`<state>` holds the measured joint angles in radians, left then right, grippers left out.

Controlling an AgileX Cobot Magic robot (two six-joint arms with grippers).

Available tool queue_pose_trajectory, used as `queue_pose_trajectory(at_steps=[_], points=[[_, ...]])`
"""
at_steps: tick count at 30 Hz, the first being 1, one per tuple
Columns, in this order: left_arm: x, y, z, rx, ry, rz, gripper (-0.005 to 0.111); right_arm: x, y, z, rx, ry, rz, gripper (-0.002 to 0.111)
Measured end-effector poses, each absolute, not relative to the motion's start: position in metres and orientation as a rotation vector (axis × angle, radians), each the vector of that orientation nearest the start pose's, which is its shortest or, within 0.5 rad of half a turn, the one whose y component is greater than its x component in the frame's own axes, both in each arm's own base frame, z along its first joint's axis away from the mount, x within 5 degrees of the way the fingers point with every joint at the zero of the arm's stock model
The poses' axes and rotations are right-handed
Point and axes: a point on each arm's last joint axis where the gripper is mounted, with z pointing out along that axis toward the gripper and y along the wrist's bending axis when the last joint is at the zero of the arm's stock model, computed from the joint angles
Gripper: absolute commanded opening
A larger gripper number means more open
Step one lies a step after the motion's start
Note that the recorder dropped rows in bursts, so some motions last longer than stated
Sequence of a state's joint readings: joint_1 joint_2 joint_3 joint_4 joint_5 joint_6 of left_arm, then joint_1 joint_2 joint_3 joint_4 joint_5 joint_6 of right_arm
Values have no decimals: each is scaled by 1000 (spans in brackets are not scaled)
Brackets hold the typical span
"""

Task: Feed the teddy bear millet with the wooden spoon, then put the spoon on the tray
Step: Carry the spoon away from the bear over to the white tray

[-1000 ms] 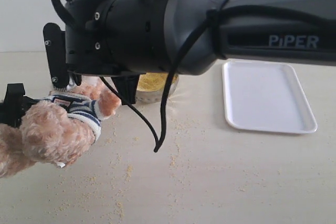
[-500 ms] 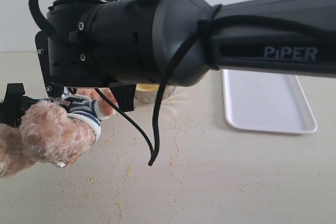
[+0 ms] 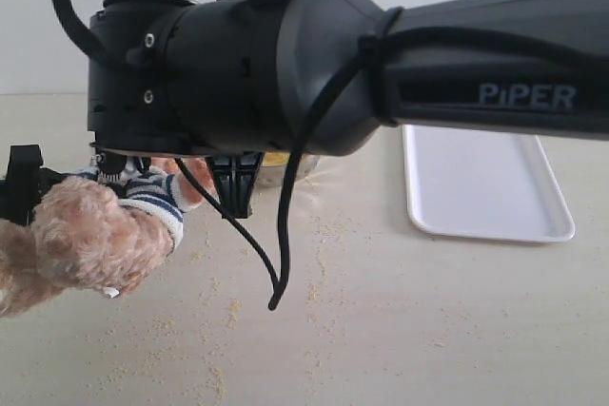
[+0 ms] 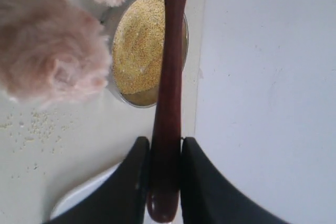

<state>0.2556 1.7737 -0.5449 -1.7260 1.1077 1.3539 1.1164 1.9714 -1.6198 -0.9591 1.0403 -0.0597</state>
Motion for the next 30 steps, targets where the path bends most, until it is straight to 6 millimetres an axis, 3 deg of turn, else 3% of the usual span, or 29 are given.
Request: queue_pose_trajectory(at_steps=[5, 9, 12, 16, 18, 21, 25, 27, 30], points=[[260, -15, 141, -402, 2223, -1436, 5, 253, 350, 266, -1615, 1745, -740, 0], [260, -15, 141, -402, 2223, -1436, 5, 273, 332, 259, -1535, 1941, -620, 0], [260, -15, 141, -402, 2223, -1436, 5, 286, 315, 260, -1420, 2125, -422, 0], [260, -15, 141, -402, 2223, -1436, 5, 300, 293, 279, -1254, 2215, -224, 0], [260, -15, 141, -402, 2223, -1436, 5, 303, 279, 300, -1170, 2225, -147, 0], [260, -15, 141, -399, 2222, -1434, 5, 301, 264, 316, -1159, 2236, -115, 0], [260, -15, 141, -391, 2222, -1431, 5, 294, 243, 323, -1219, 2349, -86, 0], [260, -15, 141, -365, 2219, -1420, 5, 294, 223, 320, -1276, 2504, 52, 0], [260, -15, 141, -352, 2218, -1414, 5, 305, 204, 320, -1221, 2561, 219, 0]])
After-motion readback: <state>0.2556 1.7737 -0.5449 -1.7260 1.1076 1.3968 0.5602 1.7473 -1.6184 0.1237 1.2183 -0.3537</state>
